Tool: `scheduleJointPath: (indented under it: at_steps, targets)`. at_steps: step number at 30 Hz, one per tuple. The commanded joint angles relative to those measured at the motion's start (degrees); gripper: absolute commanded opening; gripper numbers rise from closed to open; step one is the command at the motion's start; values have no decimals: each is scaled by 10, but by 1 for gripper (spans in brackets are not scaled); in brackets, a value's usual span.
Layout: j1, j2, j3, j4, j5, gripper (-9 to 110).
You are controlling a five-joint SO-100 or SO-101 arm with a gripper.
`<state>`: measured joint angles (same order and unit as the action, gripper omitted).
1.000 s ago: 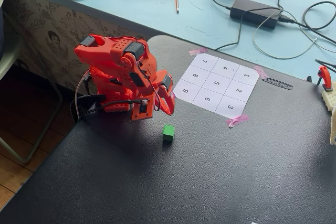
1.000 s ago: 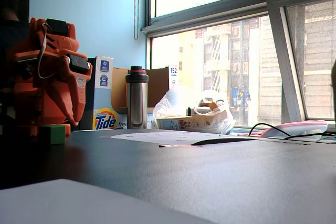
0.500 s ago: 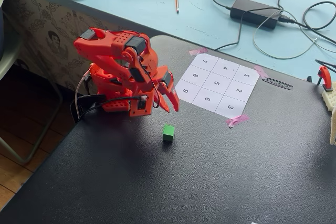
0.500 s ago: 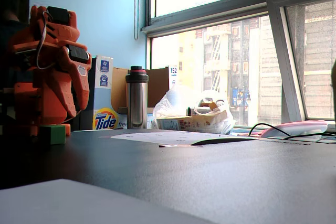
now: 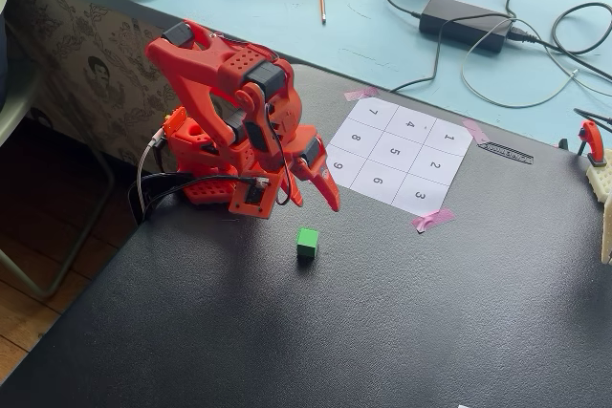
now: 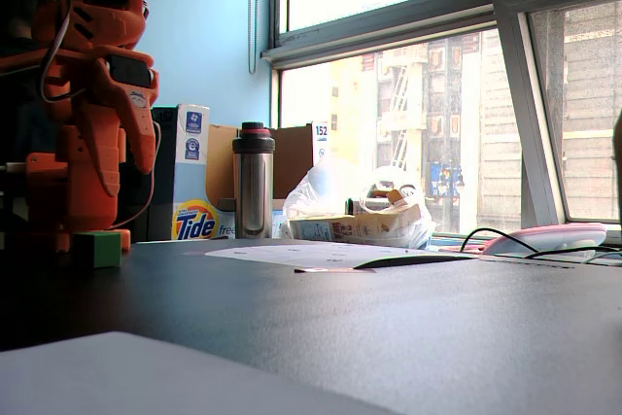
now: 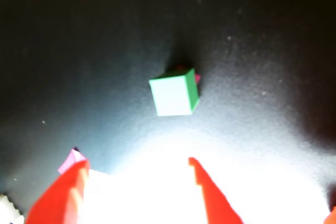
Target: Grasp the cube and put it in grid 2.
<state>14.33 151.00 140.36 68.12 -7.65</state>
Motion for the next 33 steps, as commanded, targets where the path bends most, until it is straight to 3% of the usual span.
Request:
scheduleJointPath:
  at_steps: [1, 13, 33]
  targets:
    - [28, -35, -35, -12, -6, 31]
    - [94, -144, -40, -54, -31, 31]
    - [103, -226, 8, -142, -38, 28]
